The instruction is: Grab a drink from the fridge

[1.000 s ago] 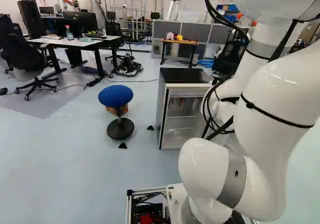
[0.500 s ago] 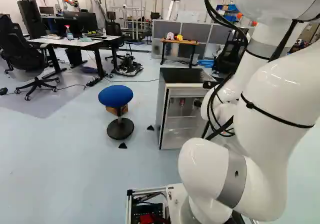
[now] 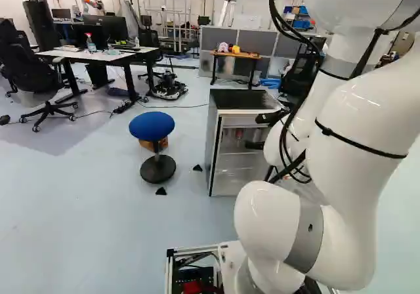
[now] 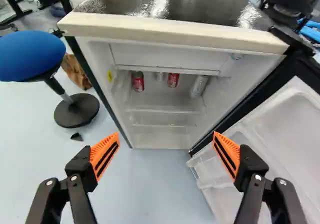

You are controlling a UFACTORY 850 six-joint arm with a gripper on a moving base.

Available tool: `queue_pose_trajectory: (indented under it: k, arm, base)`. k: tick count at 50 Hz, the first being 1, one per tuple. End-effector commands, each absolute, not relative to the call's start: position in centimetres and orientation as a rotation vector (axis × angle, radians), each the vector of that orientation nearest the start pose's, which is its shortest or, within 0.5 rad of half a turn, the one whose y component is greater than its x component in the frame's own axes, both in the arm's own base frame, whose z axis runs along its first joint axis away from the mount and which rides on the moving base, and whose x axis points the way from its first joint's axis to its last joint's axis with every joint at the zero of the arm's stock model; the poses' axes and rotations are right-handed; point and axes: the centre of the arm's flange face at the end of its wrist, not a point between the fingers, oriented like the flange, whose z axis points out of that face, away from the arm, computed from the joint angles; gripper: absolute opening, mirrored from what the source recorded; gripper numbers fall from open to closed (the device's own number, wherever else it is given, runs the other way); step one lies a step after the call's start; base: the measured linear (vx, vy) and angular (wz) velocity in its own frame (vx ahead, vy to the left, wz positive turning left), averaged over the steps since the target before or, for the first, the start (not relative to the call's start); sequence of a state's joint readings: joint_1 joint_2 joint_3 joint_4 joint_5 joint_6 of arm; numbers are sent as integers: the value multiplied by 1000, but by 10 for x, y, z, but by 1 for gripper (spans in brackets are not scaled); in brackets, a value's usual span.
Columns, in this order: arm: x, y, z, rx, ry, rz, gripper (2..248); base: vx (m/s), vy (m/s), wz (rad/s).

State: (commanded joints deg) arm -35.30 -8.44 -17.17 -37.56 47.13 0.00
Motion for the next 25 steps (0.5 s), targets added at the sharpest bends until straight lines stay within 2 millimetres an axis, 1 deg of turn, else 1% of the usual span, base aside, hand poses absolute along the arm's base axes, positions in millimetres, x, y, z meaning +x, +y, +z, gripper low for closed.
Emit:
queue_pose_trajectory:
  k: [10,25]
  arm:
    - [299,-156,288,-2827,-230,-1399,247]
    - [308,-160,271,-2827,-219,-1344,247]
  base:
    - [0,0,0]
    - [0,0,0]
